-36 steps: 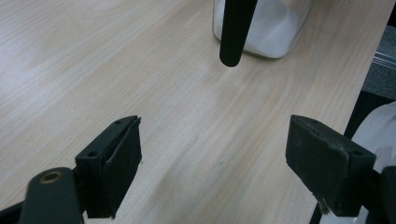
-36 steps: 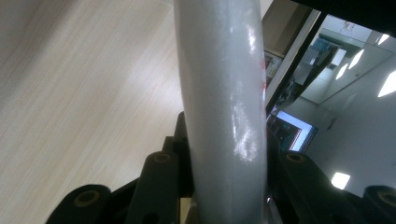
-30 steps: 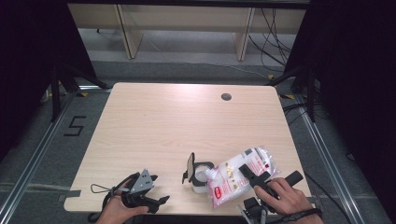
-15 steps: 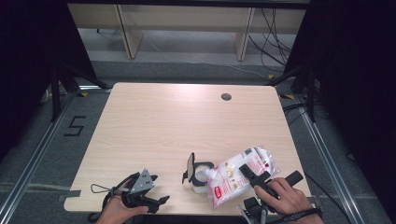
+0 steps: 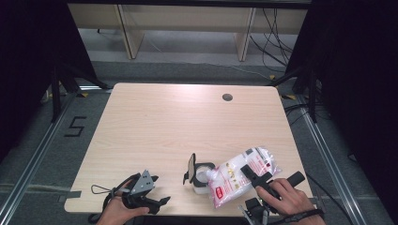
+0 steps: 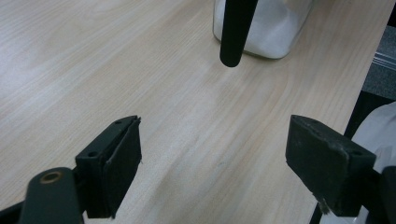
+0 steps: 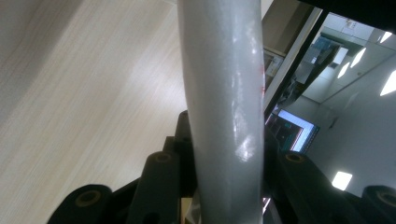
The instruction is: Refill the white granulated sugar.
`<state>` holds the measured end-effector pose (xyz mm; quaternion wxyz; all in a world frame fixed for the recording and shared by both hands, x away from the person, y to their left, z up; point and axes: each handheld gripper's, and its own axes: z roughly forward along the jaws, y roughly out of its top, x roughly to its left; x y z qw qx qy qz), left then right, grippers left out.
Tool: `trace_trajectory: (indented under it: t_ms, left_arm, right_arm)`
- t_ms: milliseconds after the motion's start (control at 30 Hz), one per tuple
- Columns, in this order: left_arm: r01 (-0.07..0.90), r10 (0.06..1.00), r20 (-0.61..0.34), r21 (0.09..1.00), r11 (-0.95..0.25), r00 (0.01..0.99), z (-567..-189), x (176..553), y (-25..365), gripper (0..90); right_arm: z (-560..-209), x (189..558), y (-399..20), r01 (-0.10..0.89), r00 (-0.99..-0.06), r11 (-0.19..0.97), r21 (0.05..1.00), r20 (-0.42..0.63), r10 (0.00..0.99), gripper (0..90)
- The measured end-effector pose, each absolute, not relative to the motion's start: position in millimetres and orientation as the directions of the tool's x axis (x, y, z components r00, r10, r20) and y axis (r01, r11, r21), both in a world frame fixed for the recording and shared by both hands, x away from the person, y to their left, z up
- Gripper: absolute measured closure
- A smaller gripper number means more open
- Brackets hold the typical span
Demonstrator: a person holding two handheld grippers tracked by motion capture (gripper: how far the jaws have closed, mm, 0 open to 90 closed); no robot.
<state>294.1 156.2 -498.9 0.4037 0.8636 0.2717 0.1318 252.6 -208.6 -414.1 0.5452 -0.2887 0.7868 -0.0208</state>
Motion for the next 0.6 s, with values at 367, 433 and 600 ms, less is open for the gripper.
trace_trajectory:
  t_ms: [367,433,600]
  left_arm:
    - [0.363,0.575,0.008,0.769,-0.527,0.818,-498.8,294.0,156.1,18.1]
    - [0.366,0.578,0.005,0.769,-0.524,0.816,-498.8,293.5,156.0,18.1]
    - [0.362,0.575,0.009,0.769,-0.527,0.818,-498.7,293.9,156.3,18.1]
  right_arm:
    - [-414.1,253.2,-204.6,-0.459,-0.217,0.807,-0.371,-0.835,-0.506,73.7]
    - [-414.2,254.1,-203.7,-0.462,-0.229,0.808,-0.366,-0.831,-0.507,73.8]
    - [-414.6,255.5,-204.4,-0.468,-0.211,0.802,-0.371,-0.834,-0.509,73.8]
